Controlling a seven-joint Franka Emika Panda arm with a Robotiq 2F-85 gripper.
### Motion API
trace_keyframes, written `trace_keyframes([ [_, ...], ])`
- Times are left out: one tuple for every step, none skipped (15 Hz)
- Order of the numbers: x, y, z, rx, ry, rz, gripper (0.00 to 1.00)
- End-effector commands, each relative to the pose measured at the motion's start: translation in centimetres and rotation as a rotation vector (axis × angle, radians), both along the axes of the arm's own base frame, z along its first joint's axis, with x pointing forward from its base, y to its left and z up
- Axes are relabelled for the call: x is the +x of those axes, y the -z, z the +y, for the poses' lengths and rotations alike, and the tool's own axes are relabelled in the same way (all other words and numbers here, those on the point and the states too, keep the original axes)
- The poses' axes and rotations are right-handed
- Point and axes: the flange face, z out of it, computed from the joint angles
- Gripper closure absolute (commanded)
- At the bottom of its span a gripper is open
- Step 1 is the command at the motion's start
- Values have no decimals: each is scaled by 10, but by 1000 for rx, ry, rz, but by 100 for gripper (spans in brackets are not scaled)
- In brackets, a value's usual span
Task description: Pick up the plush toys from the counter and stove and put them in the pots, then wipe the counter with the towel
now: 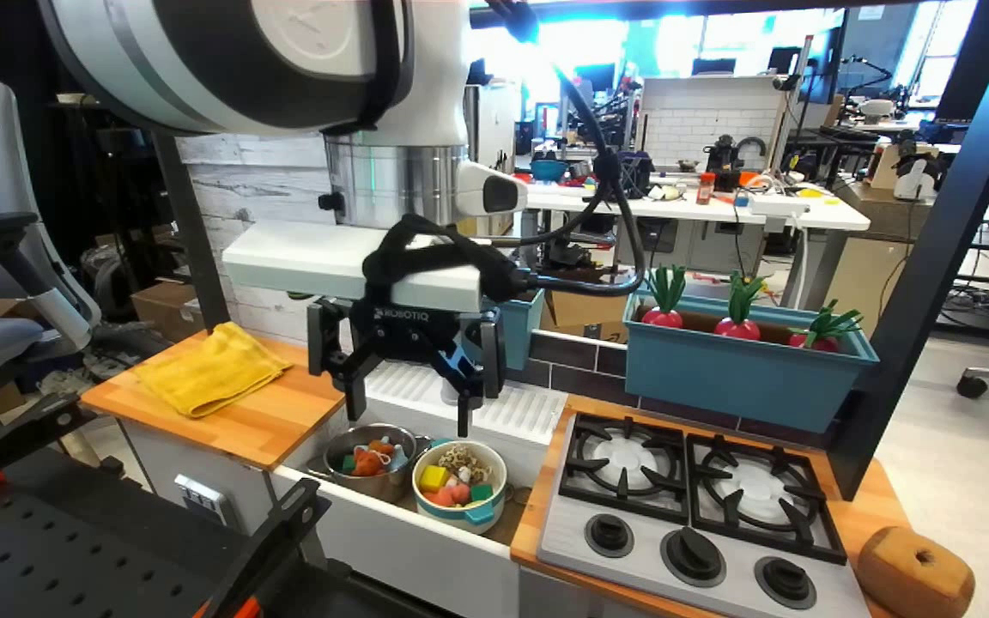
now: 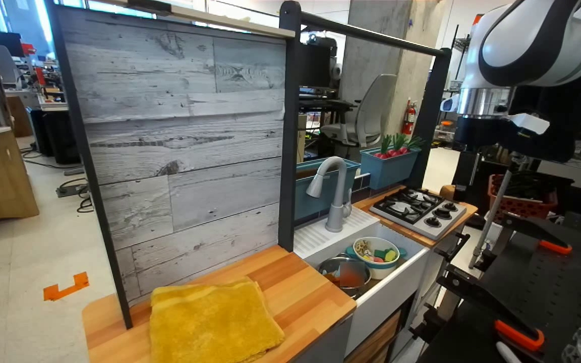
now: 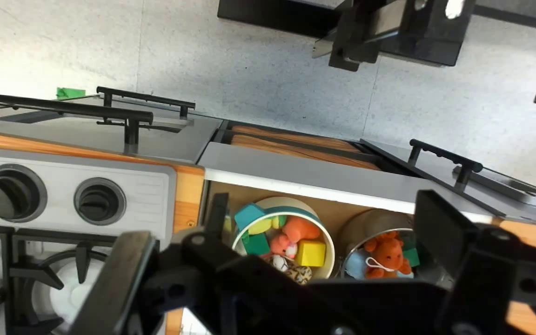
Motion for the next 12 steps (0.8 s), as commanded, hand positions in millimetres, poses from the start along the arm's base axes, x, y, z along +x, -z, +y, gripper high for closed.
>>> trace_keyframes([
  [16,12,58,77,-48,-42,0],
  [19,16,88,107,-74,-45,0],
  [25,18,121,143,-97,-59,0],
  [32,18,151,178,-118,-98,0],
  [41,18,183,213,-127,-116,0],
  [49,21,215,232,-137,-122,0],
  [58,28,243,247,-143,-136,0],
  [69,34,267,264,-138,-159,0],
  [80,41,285,284,-118,-179,0],
  [82,43,296,288,-124,-169,0],
  [64,28,285,259,-152,-154,0],
  [70,35,298,271,-150,-153,0],
])
